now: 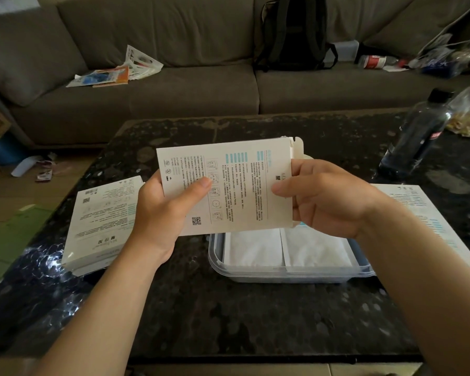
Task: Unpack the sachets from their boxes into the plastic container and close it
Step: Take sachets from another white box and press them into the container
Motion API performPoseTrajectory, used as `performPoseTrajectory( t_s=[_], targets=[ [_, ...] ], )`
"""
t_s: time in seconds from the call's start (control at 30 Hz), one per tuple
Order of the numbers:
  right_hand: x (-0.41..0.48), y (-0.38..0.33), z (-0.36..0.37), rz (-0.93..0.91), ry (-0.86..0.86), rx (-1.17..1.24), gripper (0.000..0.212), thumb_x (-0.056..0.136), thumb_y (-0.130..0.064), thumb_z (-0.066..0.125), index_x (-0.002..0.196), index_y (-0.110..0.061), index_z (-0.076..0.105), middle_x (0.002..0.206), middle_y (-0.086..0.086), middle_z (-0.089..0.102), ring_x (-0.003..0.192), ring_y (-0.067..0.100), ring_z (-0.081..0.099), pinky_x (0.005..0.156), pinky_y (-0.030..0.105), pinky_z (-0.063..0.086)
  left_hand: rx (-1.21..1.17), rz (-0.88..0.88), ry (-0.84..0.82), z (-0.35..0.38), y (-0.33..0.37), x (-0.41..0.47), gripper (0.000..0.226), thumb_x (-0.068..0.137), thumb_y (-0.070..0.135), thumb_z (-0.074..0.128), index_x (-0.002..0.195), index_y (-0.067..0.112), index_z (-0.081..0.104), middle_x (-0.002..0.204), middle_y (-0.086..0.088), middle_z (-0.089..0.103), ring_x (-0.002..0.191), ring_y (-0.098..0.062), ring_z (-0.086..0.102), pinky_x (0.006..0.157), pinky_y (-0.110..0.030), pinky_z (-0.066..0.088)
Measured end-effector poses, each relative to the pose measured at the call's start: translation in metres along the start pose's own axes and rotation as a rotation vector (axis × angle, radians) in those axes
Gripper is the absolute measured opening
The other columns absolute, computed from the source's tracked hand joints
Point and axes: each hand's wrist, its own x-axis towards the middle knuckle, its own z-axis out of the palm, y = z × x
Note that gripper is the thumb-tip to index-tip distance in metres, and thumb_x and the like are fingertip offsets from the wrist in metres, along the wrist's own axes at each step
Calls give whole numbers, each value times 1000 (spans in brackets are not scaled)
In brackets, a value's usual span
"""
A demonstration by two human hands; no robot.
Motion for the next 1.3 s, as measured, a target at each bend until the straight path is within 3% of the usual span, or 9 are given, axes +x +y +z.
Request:
performPoseTrajectory(
  t_s=[0.2,0.33,0.5,0.6,0.77,0.87,1.03,1.17,1.3],
  targets=[
    [-1,-5,9,-65,241,-201,17,97,-6,61,107,-15,72,114,-1,72,105,27,67,92,48,57,38,-17,2,8,3,0,42,78,38,80,118,24,73,116,5,79,110,-21,75,94,-52,61],
    [-9,-14,8,-139,436,-448,5,94,-18,68,90,-18,71,101,-9,71,86,19,69,66,29,58,50,-31,-20,17,11,0,45,79,43,83,120,27,72,117,8,78,112,-19,74,94,-49,61],
    [-27,-25,-9,-187,568,-601,14,92,-21,71,84,-10,67,88,-7,74,75,15,75,55,23,59,-30,-99,-78,30,21,-2,51,73,43,78,121,26,69,114,7,79,107,-16,76,88,-43,62],
    [-44,-30,-24,-134,541,-507,12,92,-18,70,90,-7,66,90,-2,77,79,16,76,65,31,63,-160,-172,-92,38,29,-6,53,82,42,71,130,23,63,114,3,79,107,-17,76,81,-37,64],
    [-76,-25,-54,-50,535,-85,10,96,-12,63,98,-3,61,98,7,78,87,24,77,69,35,60,-303,-184,-173,58,36,-13,31,108,29,52,138,23,54,124,-8,75,115,-27,73,91,-42,61],
    [-93,-13,-77,-7,626,119,14,96,-12,63,108,-4,62,102,10,77,87,26,77,67,33,61,-6,-86,-198,77,31,-22,20,106,27,59,126,28,61,124,-1,72,116,-22,70,97,-43,59],
    [-125,8,-103,11,774,448,27,95,-2,57,121,1,59,92,17,74,70,26,77,53,29,59,497,151,-431,111,22,-40,8,104,29,62,109,32,65,113,15,68,110,-4,64,95,-22,52],
    [-140,31,-112,60,868,525,24,96,2,52,120,4,55,94,20,73,72,30,77,50,33,59,873,151,-582,132,16,-37,32,107,40,54,136,28,61,142,8,58,129,-11,54,107,-31,45],
    [-143,53,-118,79,921,560,25,97,7,51,122,5,48,103,23,69,87,36,73,54,38,61,1209,33,-709,141,9,-27,60,104,60,46,158,38,36,164,-2,35,145,-29,42,117,-48,41]
  ],
)
